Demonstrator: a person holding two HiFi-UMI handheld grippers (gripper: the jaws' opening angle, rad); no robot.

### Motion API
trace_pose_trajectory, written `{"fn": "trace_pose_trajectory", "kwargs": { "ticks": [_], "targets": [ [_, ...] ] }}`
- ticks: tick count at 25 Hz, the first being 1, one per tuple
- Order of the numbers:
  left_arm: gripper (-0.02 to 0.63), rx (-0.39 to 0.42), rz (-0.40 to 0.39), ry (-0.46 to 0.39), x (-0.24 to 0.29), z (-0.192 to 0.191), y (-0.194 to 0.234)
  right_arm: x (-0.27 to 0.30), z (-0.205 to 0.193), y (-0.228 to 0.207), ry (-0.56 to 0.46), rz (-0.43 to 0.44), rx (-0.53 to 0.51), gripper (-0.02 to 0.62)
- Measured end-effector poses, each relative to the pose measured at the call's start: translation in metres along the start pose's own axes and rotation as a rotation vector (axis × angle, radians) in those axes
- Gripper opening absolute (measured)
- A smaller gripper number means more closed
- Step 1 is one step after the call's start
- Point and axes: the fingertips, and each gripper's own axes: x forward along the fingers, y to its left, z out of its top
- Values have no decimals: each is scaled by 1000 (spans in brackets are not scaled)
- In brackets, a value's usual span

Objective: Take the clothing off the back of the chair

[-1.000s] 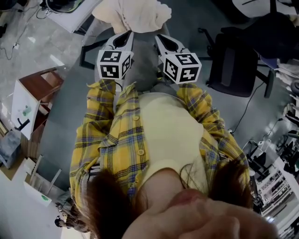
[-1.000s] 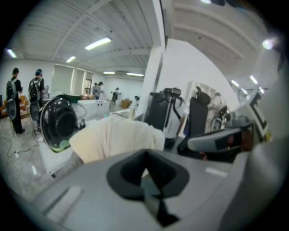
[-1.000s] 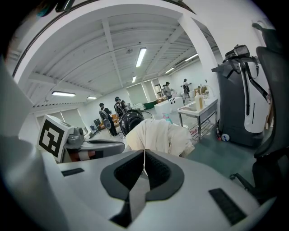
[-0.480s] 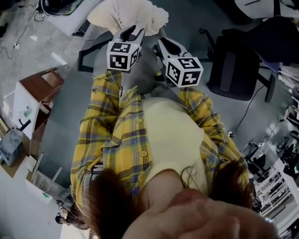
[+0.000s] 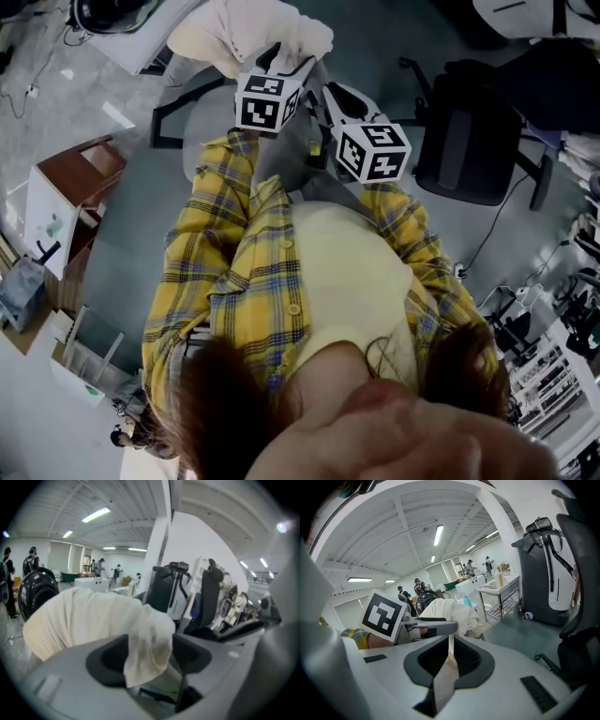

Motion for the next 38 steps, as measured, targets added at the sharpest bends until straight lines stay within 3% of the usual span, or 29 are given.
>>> {"fn": "trace_pose_trajectory", "kwargs": {
  "ticks": [5,12,27,38],
  "targets": [
    [318,9,17,5,15,4,-2,1,-3,-7,15,-13,5,15],
    [310,72,70,23,29,5,2,3,-3,-12,27,-27,10,15],
    [60,79,78,15,10,8,21,18,1,12,45,17,-5,15],
    [37,44,116,-48,-26,17,43,36,11,28,31,65,-34,15]
  ]
}}
